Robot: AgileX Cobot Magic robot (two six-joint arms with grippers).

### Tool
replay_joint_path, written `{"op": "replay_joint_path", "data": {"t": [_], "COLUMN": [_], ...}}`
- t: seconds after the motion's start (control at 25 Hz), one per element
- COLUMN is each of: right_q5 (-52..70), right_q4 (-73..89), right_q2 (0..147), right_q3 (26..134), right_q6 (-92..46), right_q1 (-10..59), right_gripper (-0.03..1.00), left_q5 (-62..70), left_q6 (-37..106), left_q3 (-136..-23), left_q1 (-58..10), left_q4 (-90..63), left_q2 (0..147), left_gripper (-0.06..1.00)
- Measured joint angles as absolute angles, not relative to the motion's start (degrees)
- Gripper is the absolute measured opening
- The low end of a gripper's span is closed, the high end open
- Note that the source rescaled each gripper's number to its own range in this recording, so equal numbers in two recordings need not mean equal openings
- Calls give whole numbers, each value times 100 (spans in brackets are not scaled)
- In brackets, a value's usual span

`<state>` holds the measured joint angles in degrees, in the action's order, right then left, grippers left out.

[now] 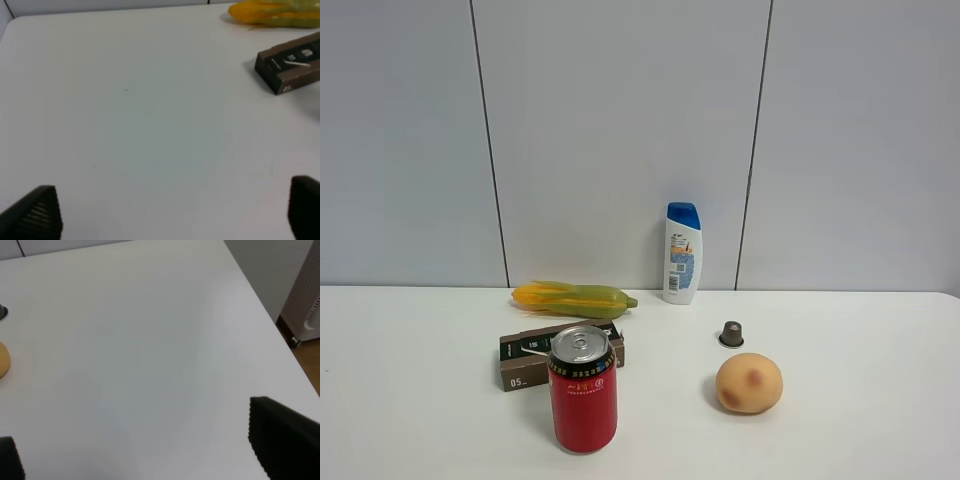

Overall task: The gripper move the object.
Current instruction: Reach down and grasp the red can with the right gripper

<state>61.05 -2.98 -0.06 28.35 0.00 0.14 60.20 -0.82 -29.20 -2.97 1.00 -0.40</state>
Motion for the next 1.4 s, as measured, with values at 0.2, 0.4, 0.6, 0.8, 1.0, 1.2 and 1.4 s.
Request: {"op": "replay_joint_path", "data": {"t": [0.2,0.4,0.6,0.8,1.0,1.2,1.4], "right_q5": [6105,6105,6105,5349,4669,5285,6219], "right_q4": [-298,-298,-75,661,1638,3006,4653], "right_q2": [-6,-6,5,755,2267,3921,5401], "right_q3": [2835,2835,2835,3679,5278,6634,7601], "right_q6": [0,0,-227,-1352,-1775,-2708,-3967], "right_q1": [14,14,14,14,14,14,14], "right_gripper": [72,72,72,72,72,72,72], "left_q5": [6020,6020,6020,6020,6020,6020,6020], "left_q6": [-82,-82,-82,-82,-82,-82,-82], "left_q3": [-2920,-2920,-2920,-2920,-2920,-2920,-2920], "left_q1": [-297,-297,-297,-297,-297,-297,-297], "left_q4": [100,100,100,100,100,100,100], "left_q2": [-40,-40,-40,-40,-40,-40,-40], "left_gripper": [100,100,100,100,100,100,100]}}
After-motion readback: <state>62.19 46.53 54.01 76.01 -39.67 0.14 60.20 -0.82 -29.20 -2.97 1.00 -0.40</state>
